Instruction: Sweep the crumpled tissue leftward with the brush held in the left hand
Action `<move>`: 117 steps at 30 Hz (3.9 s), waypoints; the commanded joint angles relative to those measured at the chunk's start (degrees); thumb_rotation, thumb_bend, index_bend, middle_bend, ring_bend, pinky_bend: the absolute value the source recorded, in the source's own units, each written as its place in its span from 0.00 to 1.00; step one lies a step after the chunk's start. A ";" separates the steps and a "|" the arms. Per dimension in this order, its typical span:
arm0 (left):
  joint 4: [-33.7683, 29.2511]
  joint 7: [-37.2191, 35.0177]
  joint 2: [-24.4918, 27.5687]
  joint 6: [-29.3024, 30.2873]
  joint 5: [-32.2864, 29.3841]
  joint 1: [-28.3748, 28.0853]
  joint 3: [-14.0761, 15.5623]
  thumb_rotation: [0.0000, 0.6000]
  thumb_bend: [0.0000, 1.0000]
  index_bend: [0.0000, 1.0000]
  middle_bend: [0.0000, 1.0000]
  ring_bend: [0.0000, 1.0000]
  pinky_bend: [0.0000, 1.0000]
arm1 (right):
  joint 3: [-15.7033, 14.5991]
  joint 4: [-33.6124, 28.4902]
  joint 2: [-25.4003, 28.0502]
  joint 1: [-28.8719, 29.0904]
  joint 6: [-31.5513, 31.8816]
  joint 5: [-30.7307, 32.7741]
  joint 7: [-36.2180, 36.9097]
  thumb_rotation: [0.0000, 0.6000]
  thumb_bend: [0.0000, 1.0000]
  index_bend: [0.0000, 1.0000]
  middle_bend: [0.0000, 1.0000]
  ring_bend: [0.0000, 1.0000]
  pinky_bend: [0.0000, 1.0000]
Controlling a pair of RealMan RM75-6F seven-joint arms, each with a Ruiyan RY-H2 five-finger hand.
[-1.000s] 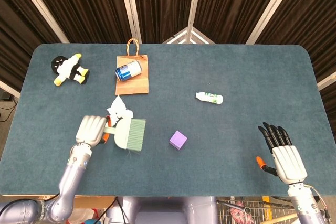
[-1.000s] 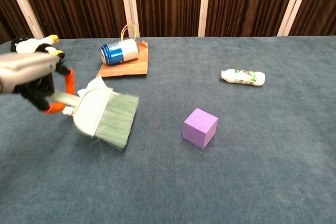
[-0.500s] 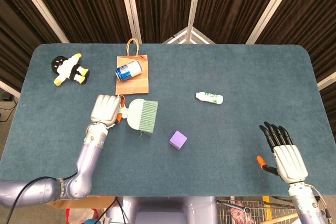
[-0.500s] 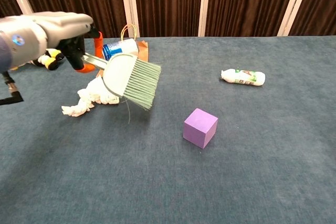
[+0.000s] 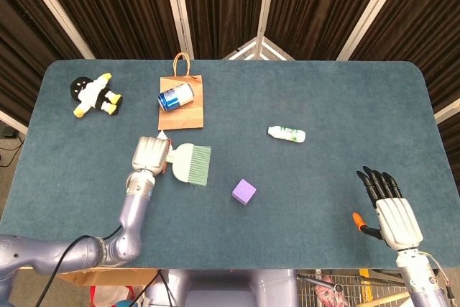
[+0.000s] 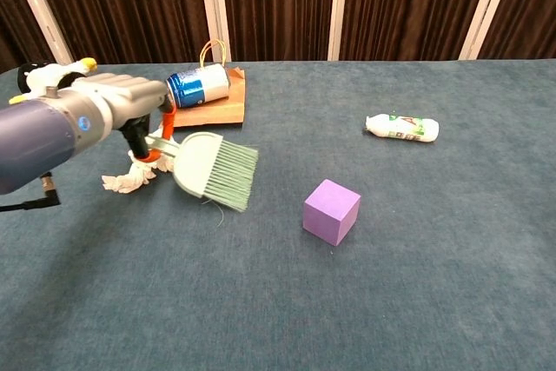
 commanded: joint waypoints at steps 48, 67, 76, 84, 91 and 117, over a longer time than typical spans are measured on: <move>2.47 -8.23 5.17 3.01 0.10 4.82 3.22 1.00 0.77 0.82 1.00 1.00 1.00 | -0.12 -0.19 0.26 -0.40 0.72 -0.30 -0.44 1.00 0.34 0.00 0.00 0.00 0.00; -0.44 -19.40 24.76 2.15 5.11 13.05 2.42 1.00 0.77 0.82 1.00 1.00 1.00 | -0.25 -0.35 -0.43 -0.36 0.83 -0.96 -2.44 1.00 0.34 0.00 0.00 0.00 0.00; -5.15 -18.51 17.19 2.10 6.97 9.08 0.90 1.00 0.77 0.82 1.00 1.00 1.00 | -0.16 -0.28 -0.54 -0.11 0.38 -0.76 -2.16 1.00 0.34 0.00 0.00 0.00 0.00; -1.55 -14.66 4.15 3.44 7.43 4.61 1.02 1.00 0.77 0.82 1.00 1.00 1.00 | -0.13 -0.26 -0.43 -0.07 0.30 -0.65 -1.77 1.00 0.34 0.00 0.00 0.00 0.00; 3.36 -9.86 -2.42 3.14 4.60 1.45 0.20 1.00 0.77 0.82 1.00 1.00 1.00 | -0.15 -0.25 -0.31 -0.03 0.25 -0.68 -1.28 1.00 0.34 0.00 0.00 0.00 0.00; 3.68 -14.82 22.73 3.59 2.45 13.56 1.67 1.00 0.77 0.82 1.00 1.00 1.00 | -0.37 -0.53 -0.11 -0.29 0.76 -1.16 -1.54 1.00 0.34 0.00 0.00 0.00 0.00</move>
